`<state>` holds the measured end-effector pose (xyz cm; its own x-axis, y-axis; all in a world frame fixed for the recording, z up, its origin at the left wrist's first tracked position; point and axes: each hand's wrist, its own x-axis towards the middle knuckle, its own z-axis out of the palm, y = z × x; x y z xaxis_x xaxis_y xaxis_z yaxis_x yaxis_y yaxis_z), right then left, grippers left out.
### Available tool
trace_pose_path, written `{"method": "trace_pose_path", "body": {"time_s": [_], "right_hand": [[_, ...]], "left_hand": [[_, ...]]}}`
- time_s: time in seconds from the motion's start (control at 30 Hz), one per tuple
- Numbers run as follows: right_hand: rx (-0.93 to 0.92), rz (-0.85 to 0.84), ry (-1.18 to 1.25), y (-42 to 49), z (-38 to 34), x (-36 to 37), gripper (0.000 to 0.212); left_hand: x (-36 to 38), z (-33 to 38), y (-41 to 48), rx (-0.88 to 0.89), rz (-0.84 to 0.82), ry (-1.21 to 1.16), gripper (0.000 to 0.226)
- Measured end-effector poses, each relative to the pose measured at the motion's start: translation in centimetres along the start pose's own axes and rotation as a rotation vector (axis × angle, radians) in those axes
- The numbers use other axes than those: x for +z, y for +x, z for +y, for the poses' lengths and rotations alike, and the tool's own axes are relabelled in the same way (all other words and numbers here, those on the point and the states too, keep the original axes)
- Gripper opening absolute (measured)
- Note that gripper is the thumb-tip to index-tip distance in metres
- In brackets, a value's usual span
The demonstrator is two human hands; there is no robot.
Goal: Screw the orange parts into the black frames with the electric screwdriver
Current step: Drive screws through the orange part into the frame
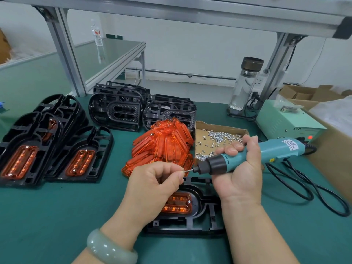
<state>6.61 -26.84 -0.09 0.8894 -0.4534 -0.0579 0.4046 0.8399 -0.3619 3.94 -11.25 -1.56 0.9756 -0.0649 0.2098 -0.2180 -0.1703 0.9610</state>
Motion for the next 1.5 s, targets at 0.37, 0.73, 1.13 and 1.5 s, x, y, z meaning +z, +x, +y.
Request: {"method": "trace_pose_path", "body": {"time_s": [0.37,0.73,1.13,1.5], "right_hand": [[0.002,-0.008,-0.026,0.0,0.0,-0.1,0.017],[0.0,0.01,-0.071,0.5,-0.6,-0.1,0.015],[0.012,0.006,-0.102,0.7,-1.1,-0.2,0.014],[0.004,-0.041,-0.256,0.3,-1.2,0.1,0.018]], "left_hand": [[-0.7,0.1,0.1,0.043,-0.047,0.034,0.021],[-4.2,-0.9,1.0,0.006,-0.327,0.51,0.024],[-4.6,-1.7,1.1,-0.127,-0.446,0.595,0.033],[-1.6,-2.2,0.2,-0.008,-0.386,0.59,0.048]]}}
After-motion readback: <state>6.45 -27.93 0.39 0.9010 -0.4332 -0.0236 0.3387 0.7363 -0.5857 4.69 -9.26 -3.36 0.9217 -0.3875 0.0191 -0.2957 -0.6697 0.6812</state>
